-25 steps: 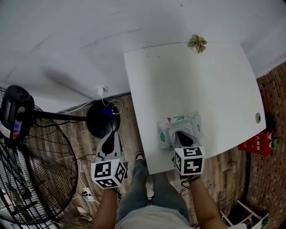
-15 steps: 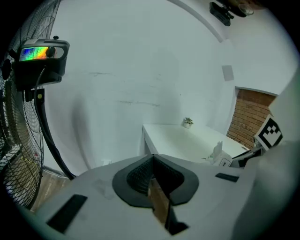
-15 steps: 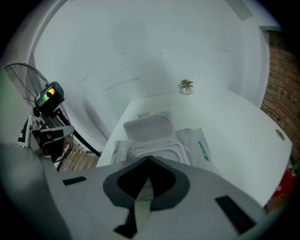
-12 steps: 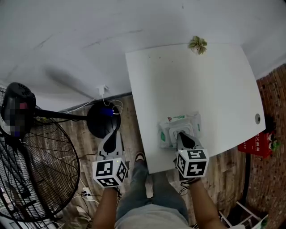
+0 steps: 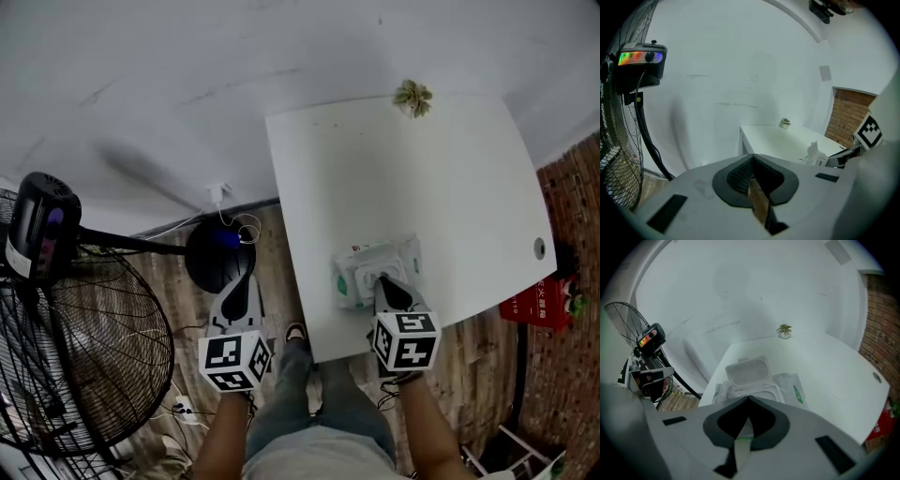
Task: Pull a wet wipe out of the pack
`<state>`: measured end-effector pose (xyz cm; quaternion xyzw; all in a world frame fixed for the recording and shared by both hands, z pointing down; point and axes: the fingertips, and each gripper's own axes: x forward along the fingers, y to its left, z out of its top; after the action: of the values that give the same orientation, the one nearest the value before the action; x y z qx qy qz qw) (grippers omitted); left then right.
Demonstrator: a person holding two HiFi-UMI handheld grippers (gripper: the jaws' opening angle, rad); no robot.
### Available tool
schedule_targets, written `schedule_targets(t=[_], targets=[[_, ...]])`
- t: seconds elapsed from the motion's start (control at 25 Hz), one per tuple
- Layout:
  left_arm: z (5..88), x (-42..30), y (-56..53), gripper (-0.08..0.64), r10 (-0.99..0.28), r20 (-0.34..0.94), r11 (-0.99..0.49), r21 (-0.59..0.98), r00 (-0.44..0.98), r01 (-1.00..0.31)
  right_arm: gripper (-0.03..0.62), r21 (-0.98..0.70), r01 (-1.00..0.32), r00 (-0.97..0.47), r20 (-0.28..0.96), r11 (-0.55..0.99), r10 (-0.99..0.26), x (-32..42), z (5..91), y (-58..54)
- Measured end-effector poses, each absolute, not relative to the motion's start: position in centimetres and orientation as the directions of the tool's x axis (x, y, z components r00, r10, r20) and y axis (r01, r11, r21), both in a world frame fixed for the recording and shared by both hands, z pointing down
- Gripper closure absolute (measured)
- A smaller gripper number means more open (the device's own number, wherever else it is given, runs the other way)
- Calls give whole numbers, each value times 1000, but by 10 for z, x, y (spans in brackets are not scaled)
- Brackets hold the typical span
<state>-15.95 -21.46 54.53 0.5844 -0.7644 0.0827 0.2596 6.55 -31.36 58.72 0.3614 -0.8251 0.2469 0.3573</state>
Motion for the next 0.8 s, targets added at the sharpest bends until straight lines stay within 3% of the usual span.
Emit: schedule_targets(t=[0.8], targets=[[522,-147,-218,560,-871,460,282,179,-173,-943,592,-136,-778,-501,723,613,-476,73,551,-320]])
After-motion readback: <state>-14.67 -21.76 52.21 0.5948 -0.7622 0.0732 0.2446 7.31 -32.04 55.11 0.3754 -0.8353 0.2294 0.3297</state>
